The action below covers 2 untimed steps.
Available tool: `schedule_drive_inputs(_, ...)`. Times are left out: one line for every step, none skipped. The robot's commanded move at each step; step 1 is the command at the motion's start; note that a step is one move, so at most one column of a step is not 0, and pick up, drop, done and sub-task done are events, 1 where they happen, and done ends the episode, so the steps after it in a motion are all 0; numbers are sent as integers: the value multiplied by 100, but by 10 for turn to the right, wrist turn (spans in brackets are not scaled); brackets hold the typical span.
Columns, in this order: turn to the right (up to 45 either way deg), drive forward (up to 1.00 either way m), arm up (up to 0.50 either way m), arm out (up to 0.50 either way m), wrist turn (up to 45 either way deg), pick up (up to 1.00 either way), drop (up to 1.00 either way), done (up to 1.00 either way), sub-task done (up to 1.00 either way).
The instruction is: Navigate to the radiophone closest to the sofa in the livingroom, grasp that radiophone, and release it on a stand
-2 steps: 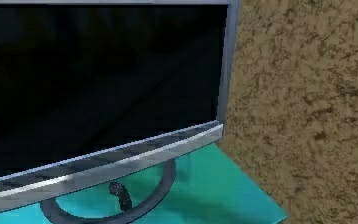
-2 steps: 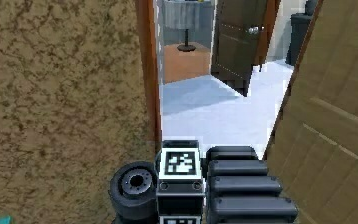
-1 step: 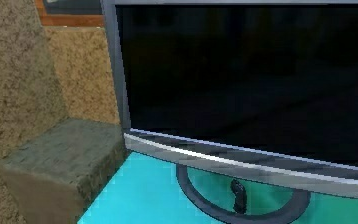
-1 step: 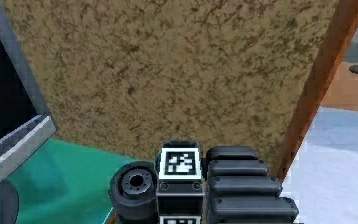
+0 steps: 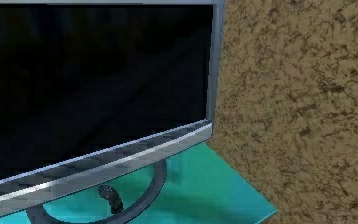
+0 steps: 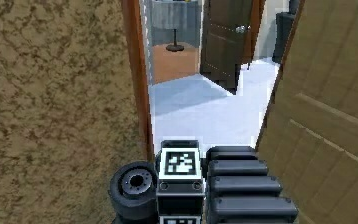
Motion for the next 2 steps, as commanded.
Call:
schedule_drive_inputs(30,0,0,0,0,0,0,0,0)
schedule_drive_inputs(300,0,0,0,0,0,0,0,0)
